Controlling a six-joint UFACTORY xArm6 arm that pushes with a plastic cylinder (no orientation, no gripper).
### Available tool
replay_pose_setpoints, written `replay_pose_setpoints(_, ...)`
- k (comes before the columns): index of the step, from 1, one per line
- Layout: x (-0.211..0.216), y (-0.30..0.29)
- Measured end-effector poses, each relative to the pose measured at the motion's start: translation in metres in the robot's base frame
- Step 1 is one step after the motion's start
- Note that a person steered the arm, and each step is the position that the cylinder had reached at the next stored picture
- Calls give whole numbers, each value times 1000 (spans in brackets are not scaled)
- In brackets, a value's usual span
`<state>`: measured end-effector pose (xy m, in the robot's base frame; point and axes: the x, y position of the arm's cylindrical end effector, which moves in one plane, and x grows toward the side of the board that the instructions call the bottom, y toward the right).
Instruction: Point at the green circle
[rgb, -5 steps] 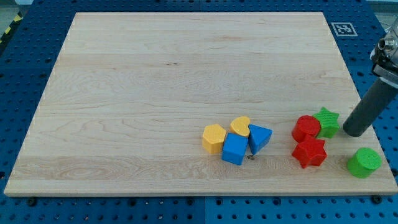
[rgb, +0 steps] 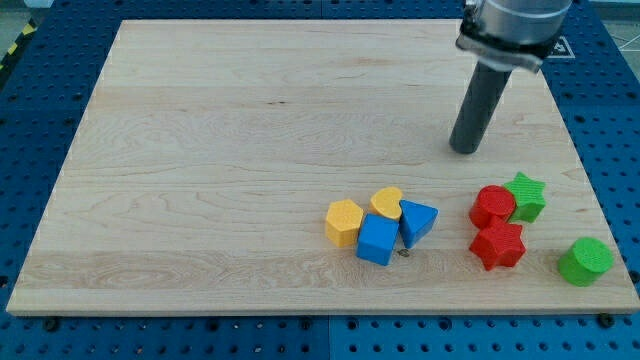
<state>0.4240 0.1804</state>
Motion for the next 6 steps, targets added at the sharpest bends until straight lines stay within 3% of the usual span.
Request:
replay_pose_setpoints(1, 27, 67)
replay_pose_setpoints(2, 93, 122)
replay_pose_setpoints(3, 116, 131)
replay_pose_setpoints(4, 172, 131)
replay_pose_setpoints(6, 194, 98)
